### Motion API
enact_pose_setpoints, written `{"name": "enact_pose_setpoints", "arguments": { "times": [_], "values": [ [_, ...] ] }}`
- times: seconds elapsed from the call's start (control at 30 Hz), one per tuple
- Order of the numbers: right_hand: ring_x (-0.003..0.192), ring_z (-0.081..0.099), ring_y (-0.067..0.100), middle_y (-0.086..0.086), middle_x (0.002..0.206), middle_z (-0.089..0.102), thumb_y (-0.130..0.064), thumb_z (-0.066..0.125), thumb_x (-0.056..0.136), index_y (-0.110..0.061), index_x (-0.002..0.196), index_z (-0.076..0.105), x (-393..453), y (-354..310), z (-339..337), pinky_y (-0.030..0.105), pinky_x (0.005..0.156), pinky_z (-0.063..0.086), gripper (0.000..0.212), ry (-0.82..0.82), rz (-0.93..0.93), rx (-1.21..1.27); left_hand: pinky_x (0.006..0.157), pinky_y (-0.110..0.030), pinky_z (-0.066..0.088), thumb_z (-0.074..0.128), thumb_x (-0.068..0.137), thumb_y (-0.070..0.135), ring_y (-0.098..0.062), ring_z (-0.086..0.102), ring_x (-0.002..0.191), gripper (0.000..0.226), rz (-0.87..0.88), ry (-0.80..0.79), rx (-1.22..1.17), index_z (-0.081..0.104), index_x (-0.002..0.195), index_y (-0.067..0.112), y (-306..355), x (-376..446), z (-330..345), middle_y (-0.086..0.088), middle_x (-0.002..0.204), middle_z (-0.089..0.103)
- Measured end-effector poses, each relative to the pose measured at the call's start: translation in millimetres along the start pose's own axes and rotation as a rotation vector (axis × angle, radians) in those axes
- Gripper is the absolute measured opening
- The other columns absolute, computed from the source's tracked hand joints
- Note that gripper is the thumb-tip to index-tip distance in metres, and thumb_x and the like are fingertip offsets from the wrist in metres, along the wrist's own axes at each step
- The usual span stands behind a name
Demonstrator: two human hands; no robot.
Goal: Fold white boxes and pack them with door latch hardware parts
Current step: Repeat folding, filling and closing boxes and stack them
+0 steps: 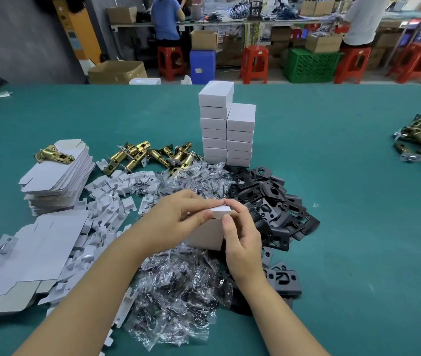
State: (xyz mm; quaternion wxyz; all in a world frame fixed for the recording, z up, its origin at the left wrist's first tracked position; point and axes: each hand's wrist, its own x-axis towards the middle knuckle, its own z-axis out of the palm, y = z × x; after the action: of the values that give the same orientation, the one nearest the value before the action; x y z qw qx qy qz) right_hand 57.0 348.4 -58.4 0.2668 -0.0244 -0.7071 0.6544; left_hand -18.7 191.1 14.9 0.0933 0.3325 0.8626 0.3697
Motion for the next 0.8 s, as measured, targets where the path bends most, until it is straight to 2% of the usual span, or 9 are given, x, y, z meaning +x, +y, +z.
{"name": "enact_pose_setpoints", "arguments": {
  "times": [0.17,0.23,0.33,0.43,0.6,0.67,0.8],
  "values": [
    [0.103,0.066,0.012,-0.014,0.11,0.07,-0.045,0.049,0.099,-0.046,0.124,0.06,-0.8,0.9,-0.6,0.016,0.075,0.052,0.027,0.005,-0.022,-0.015,0.071,-0.013,0.042,0.046,0.093,0.058,-0.003,0.054,0.085,0.037,-0.004,-0.044,0.019,0.052,0.129,0.068,0.5,-0.7,-1.5,0.022,0.099,0.052],
    [0.11,0.065,0.015,-0.013,0.117,0.066,-0.039,0.052,0.101,-0.048,0.125,0.059,-0.4,0.6,0.2,0.021,0.083,0.055,0.026,0.031,-0.072,-0.04,0.072,-0.014,0.041,0.046,0.097,0.055,-0.002,0.053,0.088,0.037,-0.013,-0.053,0.043,0.053,0.132,0.065,-0.6,-0.8,-3.0,0.022,0.1,0.052],
    [0.12,0.06,0.017,0.0,0.126,0.06,-0.02,0.06,0.101,-0.026,0.122,0.065,1.2,4.8,-0.1,0.03,0.095,0.055,0.023,0.108,-0.234,-0.141,0.071,-0.014,0.041,0.049,0.102,0.046,-0.001,0.053,0.086,0.036,-0.023,-0.052,0.074,0.054,0.135,0.06,-2.2,-0.9,-5.3,0.022,0.099,0.051],
    [0.119,0.06,0.017,0.005,0.122,0.062,-0.009,0.063,0.098,-0.011,0.116,0.07,1.4,9.0,-1.0,0.036,0.097,0.054,0.02,0.121,-0.268,-0.199,0.071,-0.015,0.042,0.05,0.103,0.042,-0.002,0.053,0.086,0.037,-0.022,-0.053,0.089,0.053,0.136,0.058,-2.5,-1.5,-5.7,0.023,0.099,0.05],
    [0.113,0.062,0.017,0.001,0.114,0.065,-0.01,0.062,0.097,-0.012,0.113,0.069,1.9,5.1,-1.9,0.031,0.095,0.052,0.017,0.097,-0.273,-0.197,0.072,-0.017,0.041,0.049,0.103,0.043,-0.002,0.054,0.089,0.037,-0.012,-0.061,0.086,0.053,0.137,0.058,-3.6,-2.4,-6.8,0.02,0.1,0.053],
    [0.108,0.062,0.016,0.0,0.11,0.064,-0.013,0.061,0.097,-0.013,0.109,0.069,1.6,4.2,-2.0,0.028,0.092,0.052,0.015,0.1,-0.26,-0.188,0.072,-0.017,0.041,0.049,0.103,0.044,-0.001,0.054,0.09,0.037,-0.003,-0.06,0.091,0.053,0.136,0.059,-4.5,-2.0,-6.9,0.021,0.101,0.054],
    [0.099,0.063,0.015,0.001,0.102,0.063,-0.006,0.062,0.095,-0.011,0.102,0.072,1.3,4.8,-2.2,0.022,0.083,0.05,0.013,0.095,-0.221,-0.174,0.073,-0.016,0.042,0.047,0.102,0.045,-0.001,0.055,0.096,0.036,0.004,-0.045,0.089,0.053,0.135,0.059,-8.1,-1.9,-6.6,0.023,0.105,0.055]
  ]
}}
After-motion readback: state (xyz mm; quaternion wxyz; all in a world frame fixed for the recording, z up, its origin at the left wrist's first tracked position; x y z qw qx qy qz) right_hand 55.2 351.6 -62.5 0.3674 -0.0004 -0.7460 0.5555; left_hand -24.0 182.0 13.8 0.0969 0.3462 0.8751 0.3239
